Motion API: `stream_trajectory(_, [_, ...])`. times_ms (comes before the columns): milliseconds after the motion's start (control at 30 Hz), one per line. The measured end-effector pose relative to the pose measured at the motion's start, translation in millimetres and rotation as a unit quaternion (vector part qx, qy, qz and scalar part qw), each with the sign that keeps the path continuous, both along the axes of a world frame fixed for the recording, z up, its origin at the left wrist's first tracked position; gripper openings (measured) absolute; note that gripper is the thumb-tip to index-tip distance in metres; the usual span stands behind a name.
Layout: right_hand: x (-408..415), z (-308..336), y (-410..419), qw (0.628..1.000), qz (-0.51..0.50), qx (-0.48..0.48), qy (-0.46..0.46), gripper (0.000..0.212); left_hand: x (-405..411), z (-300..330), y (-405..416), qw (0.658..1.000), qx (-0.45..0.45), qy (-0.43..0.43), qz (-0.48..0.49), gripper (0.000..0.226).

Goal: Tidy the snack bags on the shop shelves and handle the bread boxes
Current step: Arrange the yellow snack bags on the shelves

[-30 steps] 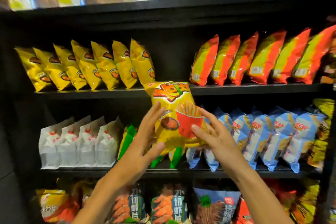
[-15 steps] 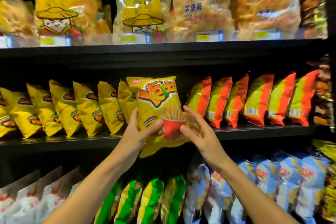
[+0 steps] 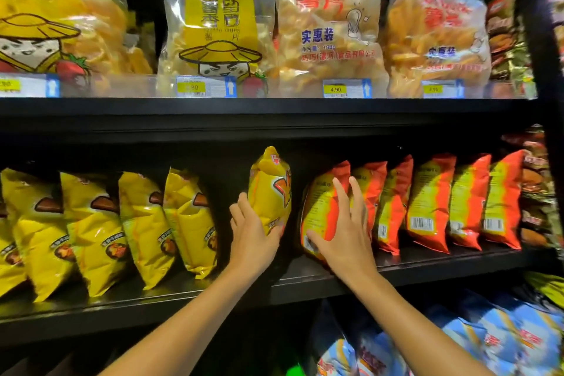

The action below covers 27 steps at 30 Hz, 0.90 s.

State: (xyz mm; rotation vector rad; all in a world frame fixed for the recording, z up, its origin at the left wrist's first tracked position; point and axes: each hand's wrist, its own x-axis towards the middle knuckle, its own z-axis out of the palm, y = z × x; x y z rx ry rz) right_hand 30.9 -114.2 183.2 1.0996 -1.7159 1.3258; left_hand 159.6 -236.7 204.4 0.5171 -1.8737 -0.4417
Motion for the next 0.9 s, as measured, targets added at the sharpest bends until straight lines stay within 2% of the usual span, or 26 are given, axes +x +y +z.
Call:
stream_trajectory(100, [-2.2, -1.7, -1.3, 1.0, -0.006, 0.008, 0.003, 0.109, -16.0, -2.7, -2.6, 0.998, 0.019, -0.058, -0.016, 0.097])
stream_trajectory(200, [-5.4, -4.1, -1.0, 1.0, -0.008, 0.015, 0.009, 0.104, -22.4, -6.2, -0.1, 0.989, 0.038, -0.119, -0.077, 0.108])
stream_trajectory(333, [-4.3, -4.4, -1.6, 0.999, -0.024, 0.023, 0.01, 0.107, -18.7, -8.8, -3.8, 0.979, -0.006, -0.183, -0.094, 0.117])
stream_trajectory(600, [-2.8, -4.3, -0.2, 0.999, -0.021, 0.023, 0.016, 0.105, -21.0, -11.7, -0.2, 0.98, -0.029, -0.171, -0.101, 0.106])
stream_trajectory(900, [-6.9, -6.2, -0.7, 1.0, -0.01, 0.019, 0.019, 0.1, -15.4, -12.3, 9.3, 0.979, -0.069, -0.191, -0.032, 0.122])
